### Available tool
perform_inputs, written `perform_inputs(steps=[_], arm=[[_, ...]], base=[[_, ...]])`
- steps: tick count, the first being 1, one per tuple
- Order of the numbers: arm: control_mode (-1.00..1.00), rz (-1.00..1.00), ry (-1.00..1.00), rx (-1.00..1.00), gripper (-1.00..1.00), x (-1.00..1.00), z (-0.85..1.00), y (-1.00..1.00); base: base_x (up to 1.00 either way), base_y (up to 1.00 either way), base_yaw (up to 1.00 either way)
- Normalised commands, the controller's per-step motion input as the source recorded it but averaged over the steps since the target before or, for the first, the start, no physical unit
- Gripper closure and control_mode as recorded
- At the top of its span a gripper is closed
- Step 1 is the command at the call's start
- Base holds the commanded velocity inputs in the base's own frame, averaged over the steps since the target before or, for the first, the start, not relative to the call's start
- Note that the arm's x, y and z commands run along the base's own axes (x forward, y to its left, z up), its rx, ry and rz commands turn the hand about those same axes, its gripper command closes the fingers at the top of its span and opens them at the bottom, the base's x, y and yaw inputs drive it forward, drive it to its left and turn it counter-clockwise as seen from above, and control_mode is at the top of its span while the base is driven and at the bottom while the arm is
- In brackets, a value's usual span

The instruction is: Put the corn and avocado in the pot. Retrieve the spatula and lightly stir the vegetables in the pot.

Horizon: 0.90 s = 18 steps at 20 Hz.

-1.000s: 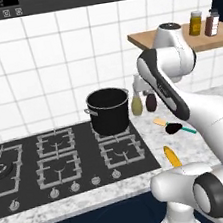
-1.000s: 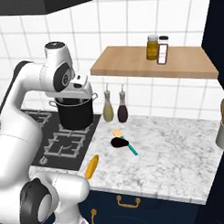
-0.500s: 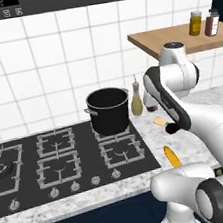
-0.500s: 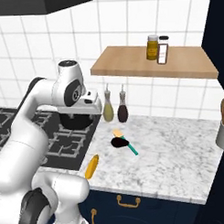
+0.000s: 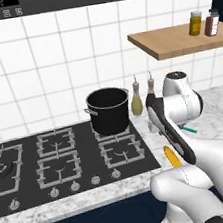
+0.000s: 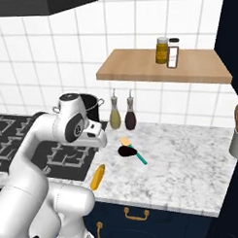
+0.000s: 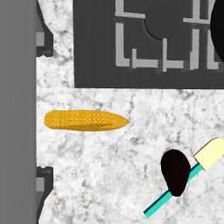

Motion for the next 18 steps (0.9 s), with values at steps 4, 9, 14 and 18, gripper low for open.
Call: perform_inputs(steps=[4,9,14,18], arm=[[-1.00,-0.04,0.00,0.00,-1.00,0.11,-0.65,-0.10],[-1.00,-0.03,0.00,0.00,-1.00,0.22,-0.49,-0.12],[-1.00,-0.02,0.00,0.00,-1.00,0.43,-0.42,-0.12],[-1.00,-0.02,0.00,0.00,-1.00,0.22,-0.33,-0.16]], base=[[0.00,0.00,0.00],[0.00,0.00,0.00],[0.00,0.00,0.00],[0.00,0.00,0.00]])
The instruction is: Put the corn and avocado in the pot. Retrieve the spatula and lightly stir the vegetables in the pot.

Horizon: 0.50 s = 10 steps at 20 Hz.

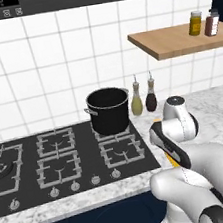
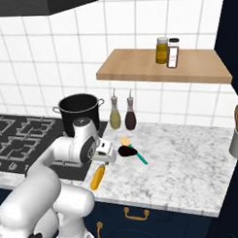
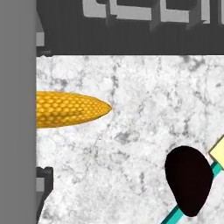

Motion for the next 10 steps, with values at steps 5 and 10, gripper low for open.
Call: perform_inputs(steps=[5,10], arm=[[-1.00,-0.02,0.02,0.00,-1.00,0.00,-0.37,-0.11],[-1.00,-0.01,0.05,0.02,-1.00,0.00,-0.48,0.00]], base=[[0.00,0.00,0.00],[0.00,0.00,0.00]])
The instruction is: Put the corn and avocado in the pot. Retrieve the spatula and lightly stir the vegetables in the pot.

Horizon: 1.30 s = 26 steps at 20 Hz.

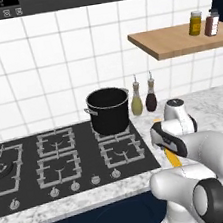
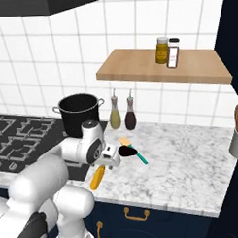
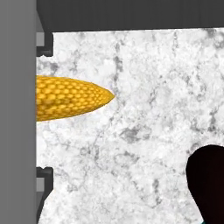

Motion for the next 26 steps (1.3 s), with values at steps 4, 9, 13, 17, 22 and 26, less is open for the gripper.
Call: perform_inputs(steps=[4,9,13,17,22,26], arm=[[-1.00,0.00,0.02,0.03,-1.00,0.00,-0.32,0.00],[-1.00,0.00,0.02,0.00,-1.00,0.00,-0.35,0.00],[-1.00,0.00,0.00,0.00,-1.00,0.05,-0.28,0.00],[-1.00,0.00,0.00,0.00,-1.00,0.17,-0.25,0.03],[-1.00,0.00,0.00,0.00,1.00,0.02,-0.24,0.19],[-1.00,0.00,-0.04,0.00,1.00,-0.05,-0.01,0.17]], base=[[0.00,0.00,0.00],[0.00,0.00,0.00],[0.00,0.00,0.00],[0.00,0.00,0.00],[0.00,0.00,0.00],[0.00,0.00,0.00]])
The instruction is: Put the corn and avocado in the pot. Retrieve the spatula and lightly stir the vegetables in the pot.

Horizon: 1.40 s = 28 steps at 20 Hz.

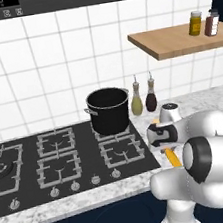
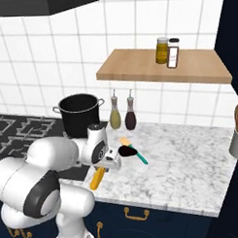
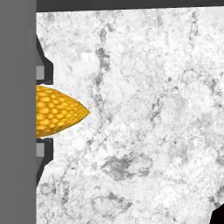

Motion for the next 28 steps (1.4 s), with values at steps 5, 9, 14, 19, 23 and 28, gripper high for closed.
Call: perform_inputs(steps=[5,9,14,19,23,28], arm=[[-1.00,0.00,-0.17,0.00,1.00,-0.26,0.26,0.05],[-1.00,0.00,-0.35,0.00,1.00,-0.40,0.94,0.00],[-1.00,0.00,-0.52,0.03,1.00,-0.30,1.00,0.11],[-1.00,0.01,-0.54,0.11,1.00,0.02,1.00,0.32],[-1.00,0.00,-0.45,0.09,1.00,0.55,1.00,0.41],[-1.00,0.00,-0.26,0.10,1.00,0.57,1.00,0.28]], base=[[0.00,0.00,0.00],[0.00,0.00,0.00],[0.00,0.00,0.00],[0.00,0.00,0.00],[0.00,0.00,0.00],[0.00,0.00,0.00]])
